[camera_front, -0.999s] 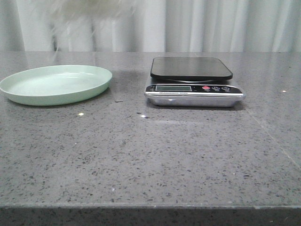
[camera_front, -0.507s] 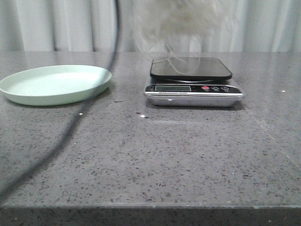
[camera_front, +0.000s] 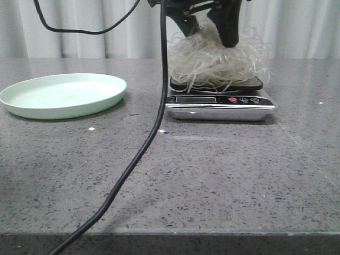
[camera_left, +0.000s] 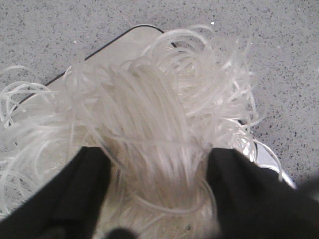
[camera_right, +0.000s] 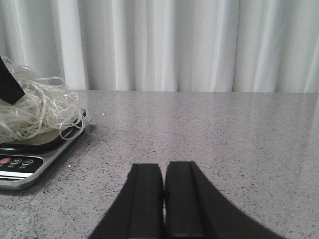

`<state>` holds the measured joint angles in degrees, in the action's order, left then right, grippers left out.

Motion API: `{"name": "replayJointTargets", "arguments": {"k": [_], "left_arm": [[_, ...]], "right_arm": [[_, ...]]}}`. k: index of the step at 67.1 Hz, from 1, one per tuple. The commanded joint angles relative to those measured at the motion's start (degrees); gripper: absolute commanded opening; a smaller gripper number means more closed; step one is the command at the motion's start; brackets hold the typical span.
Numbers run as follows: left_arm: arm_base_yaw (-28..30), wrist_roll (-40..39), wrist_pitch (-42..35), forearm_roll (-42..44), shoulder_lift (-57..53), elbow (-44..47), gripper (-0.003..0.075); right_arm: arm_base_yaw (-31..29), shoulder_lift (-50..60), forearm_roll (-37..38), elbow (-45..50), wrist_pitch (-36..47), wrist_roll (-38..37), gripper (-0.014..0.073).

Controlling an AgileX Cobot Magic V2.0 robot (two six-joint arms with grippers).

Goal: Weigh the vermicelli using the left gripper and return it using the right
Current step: 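Open the left gripper to release the vermicelli and withdraw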

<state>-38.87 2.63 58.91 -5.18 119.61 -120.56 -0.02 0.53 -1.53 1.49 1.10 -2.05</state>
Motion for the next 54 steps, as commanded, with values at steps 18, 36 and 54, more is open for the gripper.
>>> {"name": "replayJointTargets", "arguments": {"k": [18, 36, 54], "left_arm": [[1.0, -0.8, 5.6, -0.9, -5.2, -13.3, 0.0596], [3.6, -0.4, 8.6, 1.7, -13.5, -14.9, 0.0596], [7.3, 3.6, 9.7, 2.2, -24.9, -11.0, 0.0596]], "right_arm": [[-0.3, 1.0, -0.3, -0.4, 5.0, 0.5, 0.0187], [-0.3, 1.0, -0.3, -0.4, 5.0, 0.5, 0.0187], [-0.3, 1.0, -0.3, -0.4, 5.0, 0.5, 0.0187]]}}
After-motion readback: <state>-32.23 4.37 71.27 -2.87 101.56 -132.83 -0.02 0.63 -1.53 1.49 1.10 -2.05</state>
